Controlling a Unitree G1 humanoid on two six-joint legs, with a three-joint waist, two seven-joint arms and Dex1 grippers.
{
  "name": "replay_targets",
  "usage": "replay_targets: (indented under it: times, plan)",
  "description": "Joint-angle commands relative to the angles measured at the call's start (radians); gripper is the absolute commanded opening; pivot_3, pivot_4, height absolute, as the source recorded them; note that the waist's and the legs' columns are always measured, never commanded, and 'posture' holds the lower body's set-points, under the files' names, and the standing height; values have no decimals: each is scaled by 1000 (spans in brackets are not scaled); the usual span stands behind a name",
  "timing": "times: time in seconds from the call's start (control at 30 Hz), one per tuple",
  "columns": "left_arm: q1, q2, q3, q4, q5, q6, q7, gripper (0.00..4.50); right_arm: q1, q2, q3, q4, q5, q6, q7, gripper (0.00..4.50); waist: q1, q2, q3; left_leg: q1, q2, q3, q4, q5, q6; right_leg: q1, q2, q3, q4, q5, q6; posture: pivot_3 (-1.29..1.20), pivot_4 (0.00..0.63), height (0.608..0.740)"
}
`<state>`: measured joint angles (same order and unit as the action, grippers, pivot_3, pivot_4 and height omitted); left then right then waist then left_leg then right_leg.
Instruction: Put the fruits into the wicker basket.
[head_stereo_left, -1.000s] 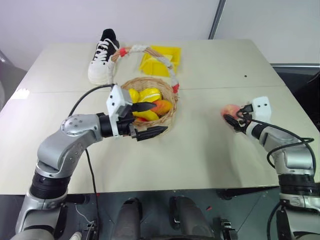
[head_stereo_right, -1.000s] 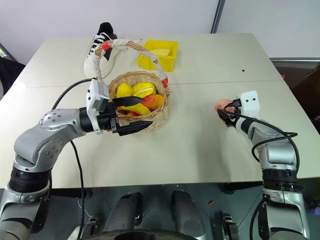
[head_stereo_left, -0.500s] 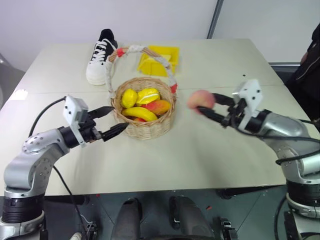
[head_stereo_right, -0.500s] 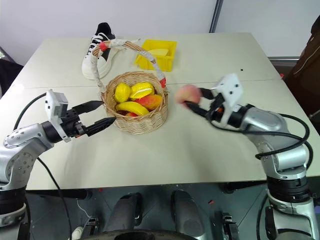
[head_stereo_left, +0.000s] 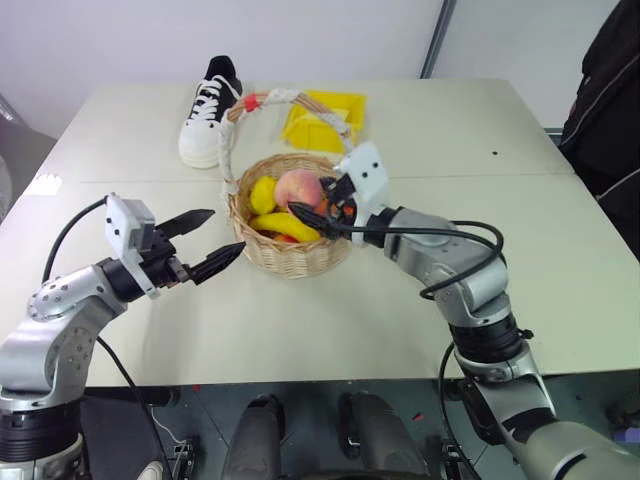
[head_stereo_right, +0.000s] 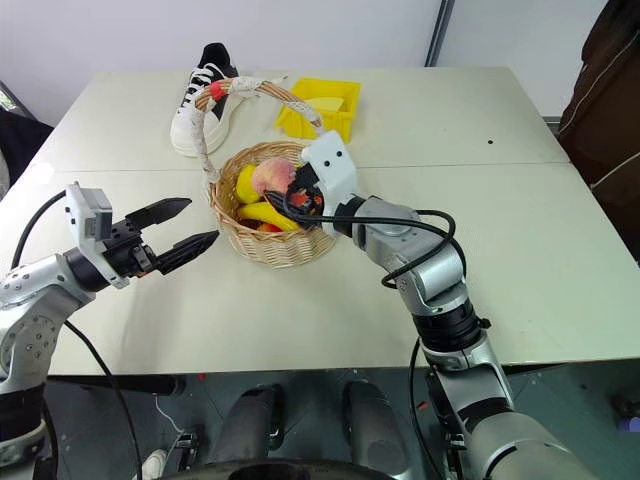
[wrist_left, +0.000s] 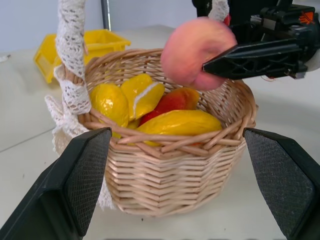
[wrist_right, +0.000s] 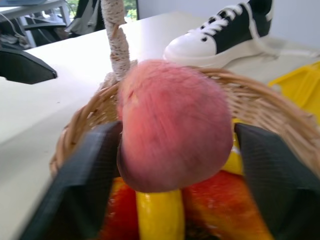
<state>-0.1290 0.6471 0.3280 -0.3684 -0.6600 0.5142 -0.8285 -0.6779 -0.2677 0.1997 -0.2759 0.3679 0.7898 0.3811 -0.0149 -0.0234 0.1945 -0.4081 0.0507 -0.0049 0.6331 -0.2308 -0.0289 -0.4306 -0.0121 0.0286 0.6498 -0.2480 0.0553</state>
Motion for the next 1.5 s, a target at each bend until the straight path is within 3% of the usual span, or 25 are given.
replay_targets:
  times: [0.03,0.17,0.27,0.57,0.67,0.87,0.9,1.07,1.27,1.5]
  plan:
    - [2,-2,13,-43,-20,-23,10,4500,38,-67,-56,-122,41,-63,102,4424,0,0,0,0,0,0,0,0,0,0,0,0,0,0,0,0,150,740]
    - [7,-6,13,-49,-30,-21,13,4500,166,-190,-130,-162,71,-118,216,4424,3,0,0,0,0,-1,0,0,0,1,0,-1,0,-1,1,0,150,740]
    - [2,-12,9,-45,-37,-22,13,4500,196,-212,-184,-152,99,-128,234,4424,-6,0,0,1,0,0,0,0,0,1,0,0,0,-2,-2,0,150,740]
    - [-45,-27,-37,-24,-29,-27,12,4500,53,-55,-178,157,-14,-265,106,4424,-29,0,0,4,0,-1,0,0,0,1,3,1,3,0,-3,0,150,740]
    - [-41,-29,-37,-31,-29,-28,15,4500,18,-6,-192,223,-10,-295,97,3577,-28,0,0,2,0,-1,-1,0,0,0,2,1,3,0,0,0,150,740]
    - [-18,-36,-33,-54,-36,-32,28,4500,11,21,-229,207,34,-292,98,391,-25,0,0,1,0,-1,-1,0,0,-1,2,1,3,0,1,0,150,740]
    - [-14,-37,-33,-56,-35,-34,30,4500,18,17,-237,190,41,-288,98,84,-25,0,0,1,0,-1,-1,0,0,-1,2,1,3,0,1,0,150,740]
    - [-15,-41,-41,-53,-31,-42,33,4500,53,-60,-359,130,58,-291,59,84,-21,0,0,1,0,-1,-1,0,0,-1,1,1,3,0,1,0,150,740]
    - [-41,-47,-71,-25,-22,-53,21,4500,91,-208,-541,205,2,-356,-28,84,-4,0,0,1,-1,0,-1,0,0,-1,1,1,2,0,1,0,150,740]
    - [-72,-55,-99,2,-13,-66,13,4500,109,-274,-602,326,-62,-436,-92,84,-25,2,1,2,0,0,-2,0,0,-1,2,3,2,0,1,0,150,740]
